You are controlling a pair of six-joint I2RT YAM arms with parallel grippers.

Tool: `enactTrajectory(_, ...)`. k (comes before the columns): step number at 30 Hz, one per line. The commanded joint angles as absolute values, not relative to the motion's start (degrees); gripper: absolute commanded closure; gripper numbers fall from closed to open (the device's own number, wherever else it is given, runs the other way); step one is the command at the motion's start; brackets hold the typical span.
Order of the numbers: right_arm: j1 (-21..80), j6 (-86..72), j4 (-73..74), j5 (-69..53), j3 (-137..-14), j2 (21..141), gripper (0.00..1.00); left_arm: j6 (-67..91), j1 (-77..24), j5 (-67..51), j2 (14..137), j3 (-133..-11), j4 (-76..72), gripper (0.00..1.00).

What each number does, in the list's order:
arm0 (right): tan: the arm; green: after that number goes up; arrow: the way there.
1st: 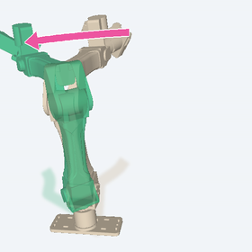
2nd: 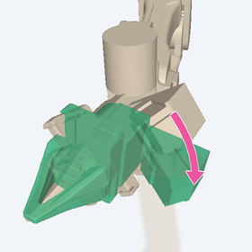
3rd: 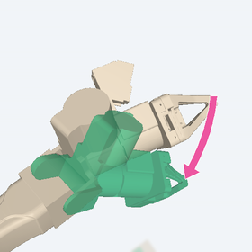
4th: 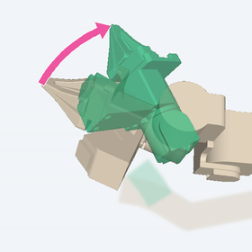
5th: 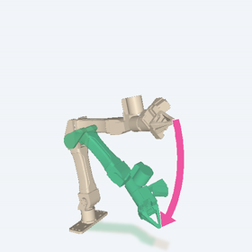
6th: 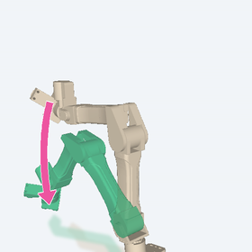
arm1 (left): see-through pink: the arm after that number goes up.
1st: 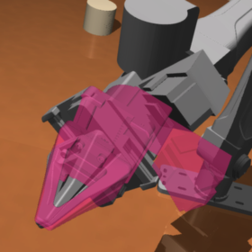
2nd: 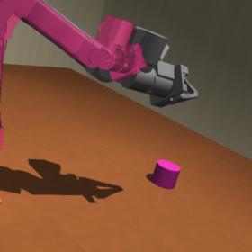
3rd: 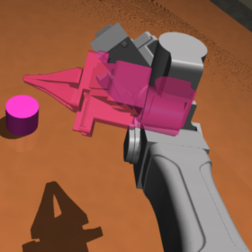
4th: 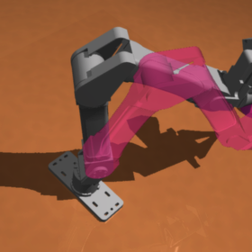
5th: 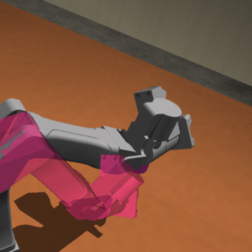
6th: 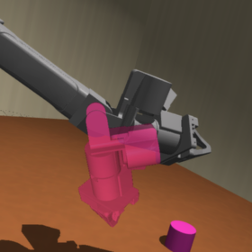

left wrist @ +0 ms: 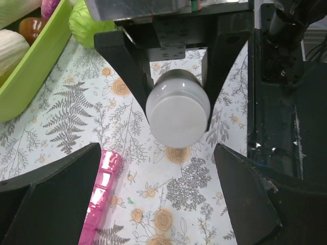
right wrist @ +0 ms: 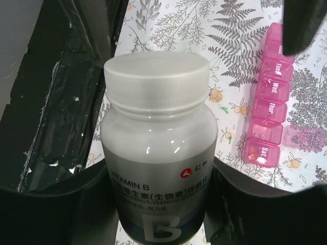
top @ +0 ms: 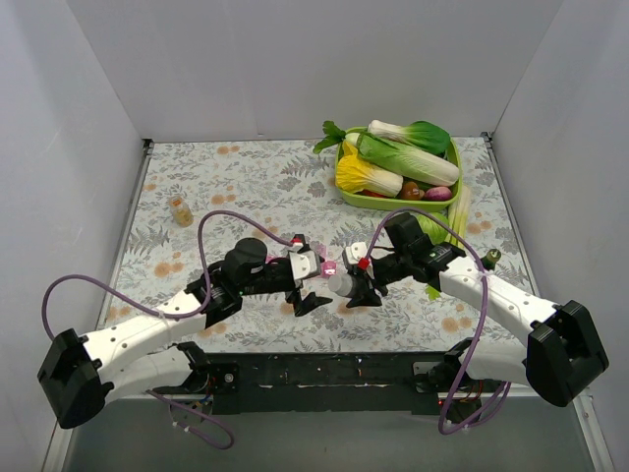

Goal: Sort the pills into containers

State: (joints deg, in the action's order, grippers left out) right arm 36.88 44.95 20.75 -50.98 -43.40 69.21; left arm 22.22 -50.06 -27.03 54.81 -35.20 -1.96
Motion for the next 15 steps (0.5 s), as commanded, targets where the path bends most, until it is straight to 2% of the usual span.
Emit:
enactTrajectory(1,37.0,45.53,20.57,-52.91,-44.12,68.91,0.97,17.75,-50.54,-27.6,58.17,-39.54,-7.21,0.1)
enactTrajectory(5,37.0,45.62,20.48,-52.82,-44.03,68.73,0.97,20.03,-50.62,-29.88,60.64,-41.75,-5.63,0.23)
enactTrajectory(10,37.0,45.62,20.57,-52.82,-43.86,68.64,0.97,21.71,-50.71,-32.6,61.0,-41.57,-5.71,0.28)
enactTrajectory(13,37.0,45.53,20.48,-52.74,-43.86,68.73,0.97,22.41,-50.71,-32.96,60.91,-41.48,-5.71,0.42)
enactTrajectory(14,37.0,45.53,20.48,-52.82,-43.94,68.82,0.97,22.5,-50.71,-33.05,60.91,-41.48,-5.63,0.53)
enactTrajectory(15,37.0,45.53,20.48,-52.82,-44.03,68.82,0.97,22.67,-50.71,-32.87,60.91,-41.48,-5.63,0.6)
